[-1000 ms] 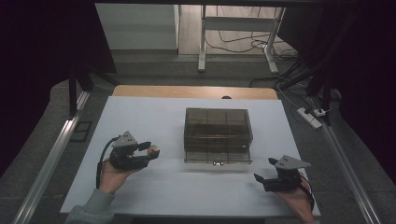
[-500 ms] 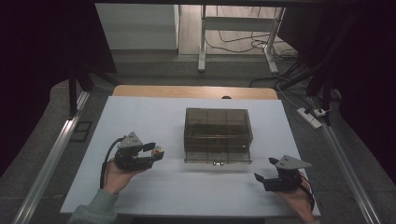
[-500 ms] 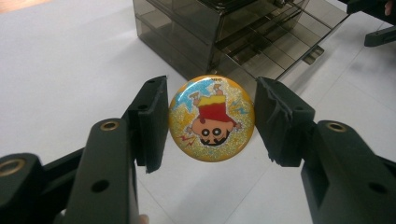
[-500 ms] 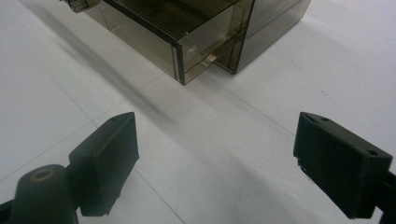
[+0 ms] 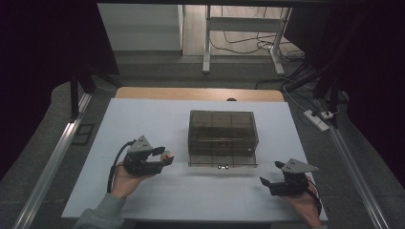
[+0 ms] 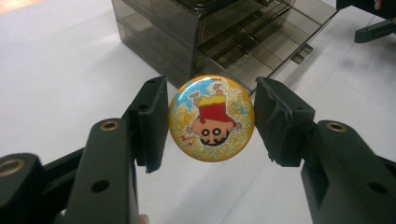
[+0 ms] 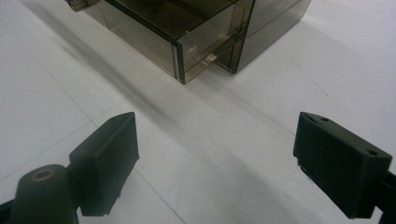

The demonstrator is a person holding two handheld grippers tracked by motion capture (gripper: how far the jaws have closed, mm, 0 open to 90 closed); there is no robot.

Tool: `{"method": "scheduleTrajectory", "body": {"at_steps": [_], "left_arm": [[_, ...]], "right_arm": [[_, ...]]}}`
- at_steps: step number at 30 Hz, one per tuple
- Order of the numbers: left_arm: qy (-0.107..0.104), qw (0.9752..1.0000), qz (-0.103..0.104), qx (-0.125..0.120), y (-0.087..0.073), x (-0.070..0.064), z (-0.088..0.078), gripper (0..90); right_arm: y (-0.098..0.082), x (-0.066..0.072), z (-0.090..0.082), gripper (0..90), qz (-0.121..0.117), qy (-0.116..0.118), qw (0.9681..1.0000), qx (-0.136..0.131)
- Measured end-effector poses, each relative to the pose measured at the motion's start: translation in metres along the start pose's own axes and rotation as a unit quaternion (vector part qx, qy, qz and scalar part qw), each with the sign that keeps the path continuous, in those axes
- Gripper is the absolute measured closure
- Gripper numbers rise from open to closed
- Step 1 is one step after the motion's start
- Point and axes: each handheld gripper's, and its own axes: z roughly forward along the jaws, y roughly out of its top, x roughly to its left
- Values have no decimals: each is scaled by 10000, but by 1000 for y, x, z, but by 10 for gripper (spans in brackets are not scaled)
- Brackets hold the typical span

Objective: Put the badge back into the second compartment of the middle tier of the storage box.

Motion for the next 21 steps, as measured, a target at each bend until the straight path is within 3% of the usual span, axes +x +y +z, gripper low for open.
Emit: {"method": "scheduleTrajectory", "body": {"at_steps": [21], "left_arm": [[-123,9998,154,16,9,-15,16,467]], "right_arm": [[0,0,0,138,-18,-6,10000,2]]}}
